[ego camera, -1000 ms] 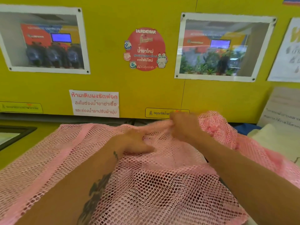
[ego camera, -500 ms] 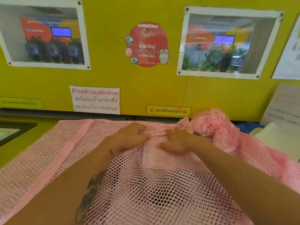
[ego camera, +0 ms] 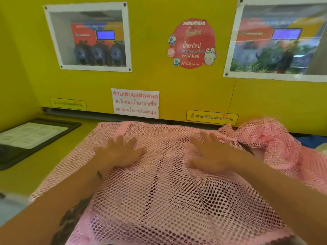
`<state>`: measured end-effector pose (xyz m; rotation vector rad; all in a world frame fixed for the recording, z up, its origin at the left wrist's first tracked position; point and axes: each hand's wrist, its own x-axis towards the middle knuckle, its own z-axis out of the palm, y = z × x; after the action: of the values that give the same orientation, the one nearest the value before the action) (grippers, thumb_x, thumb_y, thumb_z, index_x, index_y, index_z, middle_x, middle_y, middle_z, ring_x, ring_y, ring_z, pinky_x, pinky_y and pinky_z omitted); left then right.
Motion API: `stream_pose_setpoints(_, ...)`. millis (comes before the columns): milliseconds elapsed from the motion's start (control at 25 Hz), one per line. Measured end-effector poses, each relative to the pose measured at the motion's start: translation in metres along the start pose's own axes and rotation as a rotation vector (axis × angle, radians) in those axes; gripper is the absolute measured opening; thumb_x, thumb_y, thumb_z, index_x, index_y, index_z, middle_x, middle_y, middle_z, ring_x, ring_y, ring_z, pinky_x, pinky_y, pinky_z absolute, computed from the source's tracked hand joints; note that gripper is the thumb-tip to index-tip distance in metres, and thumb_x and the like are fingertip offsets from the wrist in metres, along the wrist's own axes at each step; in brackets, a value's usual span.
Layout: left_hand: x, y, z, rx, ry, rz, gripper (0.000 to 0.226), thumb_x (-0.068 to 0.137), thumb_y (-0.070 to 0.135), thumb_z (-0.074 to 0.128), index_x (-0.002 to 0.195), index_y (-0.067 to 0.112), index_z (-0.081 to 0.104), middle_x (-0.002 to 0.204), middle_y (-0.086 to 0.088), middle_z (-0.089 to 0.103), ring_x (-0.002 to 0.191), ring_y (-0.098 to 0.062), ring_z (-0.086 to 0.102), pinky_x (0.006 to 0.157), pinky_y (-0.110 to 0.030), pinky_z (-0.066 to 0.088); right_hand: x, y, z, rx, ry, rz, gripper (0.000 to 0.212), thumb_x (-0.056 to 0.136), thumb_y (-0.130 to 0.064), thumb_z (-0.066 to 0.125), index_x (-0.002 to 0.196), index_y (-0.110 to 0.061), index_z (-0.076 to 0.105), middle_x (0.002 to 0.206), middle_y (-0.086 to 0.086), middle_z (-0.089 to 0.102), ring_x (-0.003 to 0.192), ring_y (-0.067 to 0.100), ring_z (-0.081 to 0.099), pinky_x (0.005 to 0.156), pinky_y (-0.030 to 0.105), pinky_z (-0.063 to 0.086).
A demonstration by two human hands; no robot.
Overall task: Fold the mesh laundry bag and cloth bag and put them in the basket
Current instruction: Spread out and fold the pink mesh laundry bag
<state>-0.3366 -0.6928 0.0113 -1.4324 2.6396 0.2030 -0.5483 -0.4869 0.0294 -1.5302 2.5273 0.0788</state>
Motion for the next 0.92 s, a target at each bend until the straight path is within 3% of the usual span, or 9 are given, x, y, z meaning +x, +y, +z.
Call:
stream_pose_setpoints(80, 0.007, -0.012, 0.000, -0.007, 0.043, 0.032, 0.090, 0.071, 0.092, 0.009, 0.150, 0.051, 0.002, 0.166, 0.002, -0.006, 0.151, -0.033, -0.005, 0.108, -0.074, -0.003, -0.011, -0.006, 0.008, -0.016, -0.035, -0.094, 0.097, 0.071, -0.093, 0.027, 0.151, -0.046, 0.001, 0.165, -0.003, -0.006, 0.151, 0.035, -0.005, 0.115, 0.069, 0.008)
stream_pose_setpoints(200, 0.014, -0.028, -0.008, 0.025, 0.053, 0.154, 0.085, 0.077, 0.087, 0.012, 0.152, 0.047, 0.006, 0.166, 0.003, -0.002, 0.151, -0.029, 0.000, 0.113, -0.070, 0.001, -0.030, -0.018, 0.005, -0.036, -0.211, -0.098, 0.123, 0.052, -0.101, 0.010, 0.154, -0.036, -0.009, 0.166, 0.001, -0.012, 0.152, 0.029, -0.007, 0.120, 0.058, 0.009)
stream_pose_setpoints(280, 0.012, -0.039, -0.012, 0.010, 0.055, 0.175, 0.082, 0.080, 0.085, 0.017, 0.152, 0.046, 0.012, 0.166, 0.003, 0.003, 0.151, -0.027, 0.005, 0.114, -0.068, 0.004, -0.035, -0.026, -0.003, -0.083, -0.204, -0.104, 0.125, 0.052, -0.100, 0.009, 0.156, -0.031, -0.008, 0.166, 0.003, -0.009, 0.153, 0.027, -0.001, 0.121, 0.052, 0.012)
stream_pose_setpoints(360, 0.012, -0.041, -0.014, -0.032, 0.101, 0.150, 0.076, 0.084, 0.079, 0.028, 0.151, 0.042, 0.022, 0.166, 0.000, 0.006, 0.150, -0.029, 0.007, 0.114, -0.068, 0.004, -0.032, -0.026, -0.006, -0.072, -0.125, -0.093, 0.114, 0.061, -0.098, 0.010, 0.155, -0.036, -0.008, 0.166, 0.002, -0.008, 0.153, 0.026, 0.000, 0.120, 0.054, 0.013)
stream_pose_setpoints(440, 0.004, -0.033, -0.018, -0.055, 0.156, 0.124, 0.071, 0.088, 0.071, 0.036, 0.150, 0.038, 0.028, 0.165, -0.003, 0.007, 0.150, -0.032, 0.005, 0.113, -0.070, -0.001, -0.027, -0.017, -0.004, 0.005, -0.088, -0.079, 0.114, 0.056, -0.100, 0.007, 0.154, -0.043, -0.006, 0.166, 0.000, -0.009, 0.153, 0.025, -0.003, 0.119, 0.059, 0.010)
stream_pose_setpoints(640, -0.018, -0.010, -0.011, -0.131, -0.026, 0.069, 0.086, 0.079, 0.085, 0.018, 0.153, 0.043, 0.005, 0.166, -0.005, -0.004, 0.150, -0.035, -0.004, 0.111, -0.072, -0.004, -0.010, 0.018, 0.004, 0.075, -0.018, -0.026, 0.122, 0.046, -0.105, 0.002, 0.153, -0.046, 0.010, 0.166, -0.003, 0.006, 0.152, 0.023, 0.006, 0.119, 0.058, 0.011)
stream_pose_setpoints(760, -0.013, -0.015, 0.001, -0.017, 0.007, 0.099, 0.085, 0.079, 0.086, 0.013, 0.153, 0.045, -0.001, 0.165, -0.003, -0.010, 0.151, -0.032, -0.009, 0.110, -0.072, -0.007, -0.017, 0.022, -0.003, 0.034, -0.054, -0.084, 0.133, 0.042, -0.104, -0.004, 0.155, -0.036, 0.017, 0.164, -0.005, 0.016, 0.151, 0.020, 0.010, 0.121, 0.048, 0.011)
stream_pose_setpoints(840, -0.008, -0.022, 0.003, -0.005, 0.027, 0.144, 0.083, 0.081, 0.084, 0.013, 0.153, 0.045, 0.000, 0.166, -0.001, -0.009, 0.151, -0.030, -0.008, 0.112, -0.071, -0.006, -0.025, 0.020, -0.004, -0.003, -0.032, -0.079, 0.128, 0.048, -0.100, -0.002, 0.155, -0.033, 0.017, 0.164, -0.002, 0.017, 0.150, 0.022, 0.012, 0.120, 0.046, 0.014)
stream_pose_setpoints(920, -0.004, -0.029, 0.001, -0.021, 0.019, 0.170, 0.083, 0.080, 0.085, 0.016, 0.152, 0.047, 0.003, 0.166, 0.001, -0.006, 0.151, -0.029, -0.006, 0.113, -0.069, -0.005, -0.029, 0.023, 0.001, -0.017, 0.067, 0.004, 0.104, 0.064, -0.094, 0.006, 0.154, -0.041, 0.010, 0.166, 0.002, 0.005, 0.152, 0.028, 0.005, 0.119, 0.056, 0.013)
